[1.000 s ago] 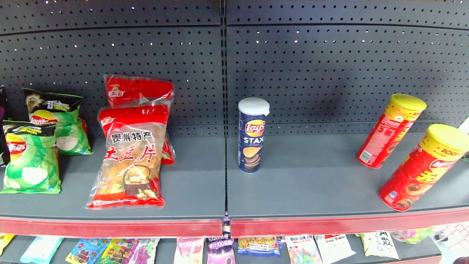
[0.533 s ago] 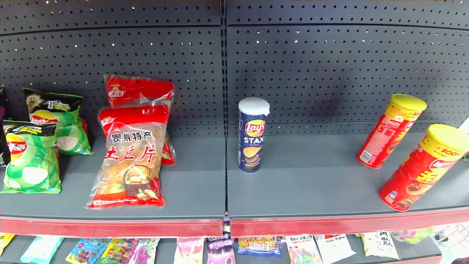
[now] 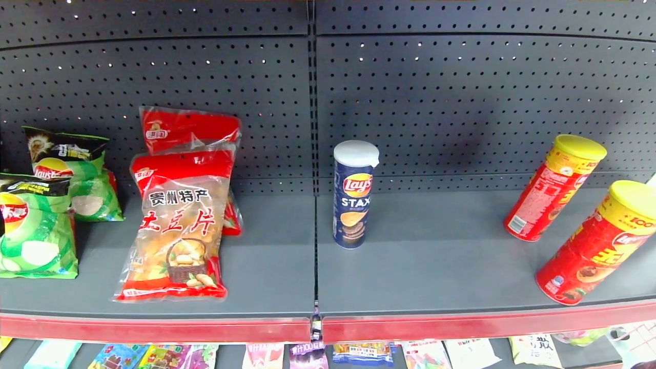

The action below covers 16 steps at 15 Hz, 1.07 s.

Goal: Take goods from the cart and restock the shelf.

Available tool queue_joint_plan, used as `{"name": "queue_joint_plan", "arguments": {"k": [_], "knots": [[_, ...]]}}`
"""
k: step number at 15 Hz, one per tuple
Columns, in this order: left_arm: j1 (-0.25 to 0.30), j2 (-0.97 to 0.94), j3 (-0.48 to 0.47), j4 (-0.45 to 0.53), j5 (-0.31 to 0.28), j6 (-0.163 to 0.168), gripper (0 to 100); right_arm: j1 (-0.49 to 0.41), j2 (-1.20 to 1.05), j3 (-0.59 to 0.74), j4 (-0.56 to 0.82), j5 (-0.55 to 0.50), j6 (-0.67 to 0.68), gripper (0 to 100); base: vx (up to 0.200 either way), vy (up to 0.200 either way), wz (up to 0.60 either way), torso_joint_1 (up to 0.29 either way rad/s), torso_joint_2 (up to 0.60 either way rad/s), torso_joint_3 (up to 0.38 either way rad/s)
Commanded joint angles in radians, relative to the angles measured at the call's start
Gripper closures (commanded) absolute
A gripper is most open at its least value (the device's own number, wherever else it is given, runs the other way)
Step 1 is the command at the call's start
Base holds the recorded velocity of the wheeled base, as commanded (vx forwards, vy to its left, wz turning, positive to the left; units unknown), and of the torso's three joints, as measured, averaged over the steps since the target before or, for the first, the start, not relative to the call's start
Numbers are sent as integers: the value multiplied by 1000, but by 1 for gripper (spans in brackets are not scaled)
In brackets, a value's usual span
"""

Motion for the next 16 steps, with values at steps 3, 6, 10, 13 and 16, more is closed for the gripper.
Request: {"name": "queue_joint_plan", "arguments": {"k": [3,6,10,13,16], "knots": [[0,0,1,-2,-10,-2,0,0,3,4,-1,0,-1,100,0,0,0,0,0,0],[-7,69,15,-55,-46,-3,0,0,-10,28,-9,3,-2,100,0,0,0,0,0,0],[-49,547,-42,-430,-216,-63,0,8,30,-11,-10,100,-10,100,0,0,0,0,0,0],[-145,898,-88,-706,-313,-62,0,19,33,8,-3,255,4,100,0,0,0,0,0,0],[-239,1073,-197,-703,-484,-80,0,20,59,10,-6,258,6,100,0,0,0,0,0,0]]}}
